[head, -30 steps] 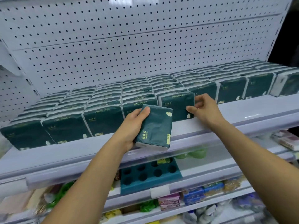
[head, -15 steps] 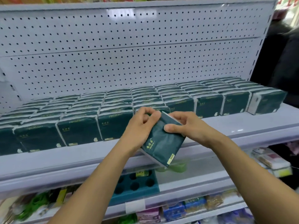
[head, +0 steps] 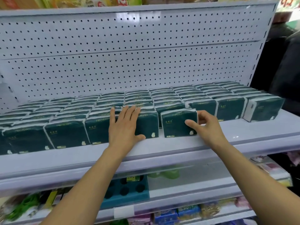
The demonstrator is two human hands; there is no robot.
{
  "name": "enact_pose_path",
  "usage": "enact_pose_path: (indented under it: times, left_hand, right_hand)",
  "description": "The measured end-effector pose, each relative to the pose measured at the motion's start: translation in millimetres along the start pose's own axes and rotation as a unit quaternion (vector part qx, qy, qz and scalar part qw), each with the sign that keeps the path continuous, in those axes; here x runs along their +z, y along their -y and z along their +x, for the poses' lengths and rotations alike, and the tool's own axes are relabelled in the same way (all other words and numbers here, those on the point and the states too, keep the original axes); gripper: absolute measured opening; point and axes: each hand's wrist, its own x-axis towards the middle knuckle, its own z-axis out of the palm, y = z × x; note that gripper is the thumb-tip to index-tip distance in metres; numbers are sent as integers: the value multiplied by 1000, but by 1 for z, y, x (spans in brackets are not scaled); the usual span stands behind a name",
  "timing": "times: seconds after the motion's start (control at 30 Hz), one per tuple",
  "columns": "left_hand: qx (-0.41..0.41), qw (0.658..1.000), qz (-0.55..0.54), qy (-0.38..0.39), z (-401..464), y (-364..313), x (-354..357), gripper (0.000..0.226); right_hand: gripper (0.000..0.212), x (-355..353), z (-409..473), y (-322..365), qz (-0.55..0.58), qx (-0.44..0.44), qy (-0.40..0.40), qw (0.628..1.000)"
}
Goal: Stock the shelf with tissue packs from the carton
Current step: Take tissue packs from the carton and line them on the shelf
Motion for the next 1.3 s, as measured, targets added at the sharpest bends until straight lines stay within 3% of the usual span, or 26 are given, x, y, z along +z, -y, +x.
enact_pose_path:
  times: [0.1,0.3,0.7,0.8,0.97,1.2,1.3]
  left_hand:
    - [-2,1000,-5,-21,-1,0,2,91]
    - [7,999,-1,-48,-1,2,9,85]
    - [-3,999,17,-34,-2,1,-1,89]
    - [-23,997,18,-69,-10,-3,-10,85]
    - [-31,988,-24,-149,-48,-17,-23,71]
    - [-55,974,-119,-184,-138,-22,-31,61]
    - [-85,979,-78,-170,-185,-5,-35,58]
  right_hand:
    - [30,8,8,-5,-64,-13,-7,998]
    - [41,19,12,2,-72,-13,-24,997]
    - [38,16,11,3,-165,-29,-17,986]
    - [50,13,-1,-1,-240,-109,-56,963]
    - [51,19,-38,-1,-247,-266,-78,929]
    - [55,54,-102,9,-207,-420,25,883]
    - [54,82,-129,15,-177,-457,68,869]
